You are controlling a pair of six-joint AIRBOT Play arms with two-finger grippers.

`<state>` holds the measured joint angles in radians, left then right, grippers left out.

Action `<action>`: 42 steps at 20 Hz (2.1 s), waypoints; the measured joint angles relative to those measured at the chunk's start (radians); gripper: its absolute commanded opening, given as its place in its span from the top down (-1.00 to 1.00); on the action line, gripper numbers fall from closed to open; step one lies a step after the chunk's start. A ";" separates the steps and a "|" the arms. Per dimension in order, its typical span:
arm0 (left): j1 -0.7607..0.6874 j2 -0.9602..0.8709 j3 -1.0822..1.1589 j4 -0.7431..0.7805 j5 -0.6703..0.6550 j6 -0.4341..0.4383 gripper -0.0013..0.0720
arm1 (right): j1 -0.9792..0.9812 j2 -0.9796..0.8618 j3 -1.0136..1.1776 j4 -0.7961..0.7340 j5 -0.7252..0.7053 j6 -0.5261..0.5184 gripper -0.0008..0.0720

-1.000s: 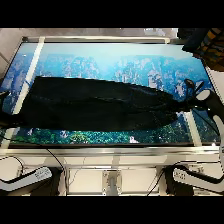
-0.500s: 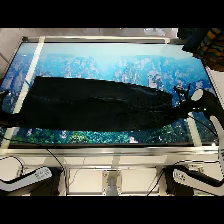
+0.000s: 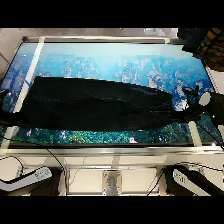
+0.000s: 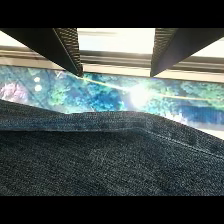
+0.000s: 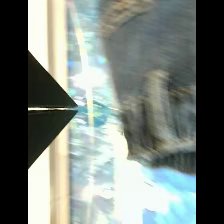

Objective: Fold the clothes and pants, and hang the long-sleeved shirts on hangers.

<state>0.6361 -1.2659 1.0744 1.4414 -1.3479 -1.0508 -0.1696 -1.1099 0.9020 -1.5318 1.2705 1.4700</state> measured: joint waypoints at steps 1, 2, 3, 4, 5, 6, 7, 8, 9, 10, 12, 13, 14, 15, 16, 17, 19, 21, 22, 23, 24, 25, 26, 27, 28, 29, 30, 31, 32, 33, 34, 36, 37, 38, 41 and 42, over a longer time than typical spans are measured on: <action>0.000 0.000 0.000 -0.002 0.001 0.000 -0.37 | 0.000 -0.023 0.004 -0.005 -0.027 0.013 0.94; 0.000 0.000 0.000 -0.003 0.001 0.000 -0.37 | 0.000 -0.050 0.009 -0.010 -0.048 0.024 0.95; 0.000 0.000 0.000 -0.004 0.000 -0.005 -0.37 | 0.000 -0.079 0.016 -0.012 -0.067 0.032 0.94; 0.000 0.000 0.000 -0.005 0.000 -0.008 -0.37 | 0.001 -0.111 0.023 -0.013 -0.085 0.040 0.94; 0.000 0.000 0.000 -0.006 -0.001 -0.013 -0.37 | 0.001 -0.137 0.031 -0.013 -0.098 0.046 0.94; 0.000 0.000 0.000 -0.006 -0.004 -0.015 -0.26 | 0.001 -0.160 0.038 -0.013 -0.111 0.050 0.94; 0.000 0.000 0.000 -0.006 -0.006 -0.016 -0.16 | 0.001 -0.177 0.043 -0.013 -0.120 0.053 0.94; 0.000 0.000 0.000 -0.007 -0.006 -0.016 0.00 | 0.001 -0.189 0.047 -0.013 -0.126 0.055 0.94; 0.000 0.000 0.000 -0.008 -0.006 -0.016 0.21 | 0.001 -0.198 0.050 -0.013 -0.132 0.056 0.94; -0.001 0.000 0.000 -0.011 -0.007 -0.017 0.48 | 0.001 -0.204 0.052 -0.013 -0.127 0.056 0.94; -0.001 0.000 0.000 -0.019 -0.008 -0.019 0.67 | 0.001 -0.212 0.050 -0.013 -0.109 0.054 0.94; -0.001 0.000 0.000 -0.025 -0.008 -0.019 0.67 | 0.001 -0.214 0.042 -0.013 -0.085 0.049 0.94; -0.001 0.000 0.000 -0.029 -0.009 -0.019 0.67 | 0.001 -0.216 0.030 -0.013 -0.061 0.044 0.94; -0.001 0.000 0.000 -0.031 -0.010 -0.019 0.67 | 0.001 -0.215 0.010 -0.014 -0.032 0.039 0.94; -0.001 0.000 0.000 -0.034 -0.011 -0.019 0.67 | 0.001 -0.208 -0.014 -0.013 -0.002 0.031 0.94; -0.001 0.000 0.000 -0.035 -0.011 -0.019 0.67 | 0.001 -0.195 -0.045 -0.013 0.022 0.024 0.94; -0.001 0.000 0.000 -0.037 -0.011 -0.019 0.67 | 0.001 -0.147 -0.115 -0.014 0.046 0.015 0.94; -0.001 0.000 0.000 -0.039 -0.011 -0.019 0.67 | 0.001 -0.083 -0.175 -0.016 0.060 0.011 0.94; -0.001 0.000 0.000 -0.039 -0.011 -0.019 0.67 | 0.001 -0.051 -0.195 -0.018 0.064 0.010 0.94; -0.001 0.000 0.000 -0.040 -0.011 -0.019 0.67 | 0.001 -0.019 -0.208 -0.019 0.063 0.010 0.94; -0.001 0.000 0.000 -0.040 -0.011 -0.019 0.67 | 0.001 0.008 -0.213 -0.019 0.048 0.010 0.94; -0.001 0.000 0.000 -0.040 -0.010 -0.019 0.67 | 0.001 0.032 -0.210 -0.020 0.025 0.010 0.94; -0.001 0.000 0.000 -0.040 -0.010 -0.019 0.67 | 0.001 0.047 -0.198 -0.020 -0.005 0.014 0.94; -0.001 0.000 0.000 -0.040 -0.010 -0.019 0.67 | 0.001 0.058 -0.178 -0.020 -0.040 0.023 0.94; -0.001 0.000 0.000 -0.040 -0.010 -0.019 0.67 | 0.001 0.061 -0.154 -0.020 -0.076 0.032 0.94; -0.001 0.000 0.000 -0.040 -0.010 -0.019 0.67 | 0.001 0.058 -0.125 -0.020 -0.116 0.042 0.94; -0.001 0.000 0.000 -0.040 -0.010 -0.019 0.67 | 0.001 0.047 -0.094 -0.020 -0.154 0.054 0.94; -0.001 0.000 0.000 -0.040 -0.010 -0.019 0.67 | 0.001 0.030 -0.065 -0.020 -0.182 0.063 0.94; -0.001 0.000 0.000 -0.040 -0.010 -0.019 0.67 | 0.001 0.005 -0.036 -0.020 -0.207 0.071 0.94; -0.001 0.000 0.000 -0.040 -0.010 -0.019 0.67 | 0.001 -0.022 -0.013 -0.020 -0.223 0.077 0.94; -0.001 0.000 0.000 -0.041 -0.010 -0.019 0.67 | 0.001 -0.049 0.004 -0.019 -0.235 0.085 0.94; -0.001 0.000 0.000 -0.041 -0.010 -0.019 0.67 | 0.001 -0.111 0.028 -0.019 -0.258 0.099 0.94; -0.001 0.000 0.000 -0.041 -0.010 -0.019 0.67 | 0.001 -0.139 0.035 -0.016 -0.269 0.103 0.94; -0.001 0.000 0.000 -0.041 -0.010 -0.019 0.67 | 0.001 -0.166 0.040 -0.010 -0.274 0.106 0.94; -0.001 0.000 0.000 -0.041 -0.010 -0.019 0.67 | 0.003 -0.220 0.046 0.035 -0.277 0.103 0.94; -0.001 0.000 0.000 -0.040 -0.010 -0.019 0.67 | 0.007 -0.230 0.046 0.047 -0.274 0.094 0.94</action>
<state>0.6353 -1.2659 1.0744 1.4010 -1.3579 -1.0695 -0.1627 -1.3403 0.9482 -1.4845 0.9970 1.5642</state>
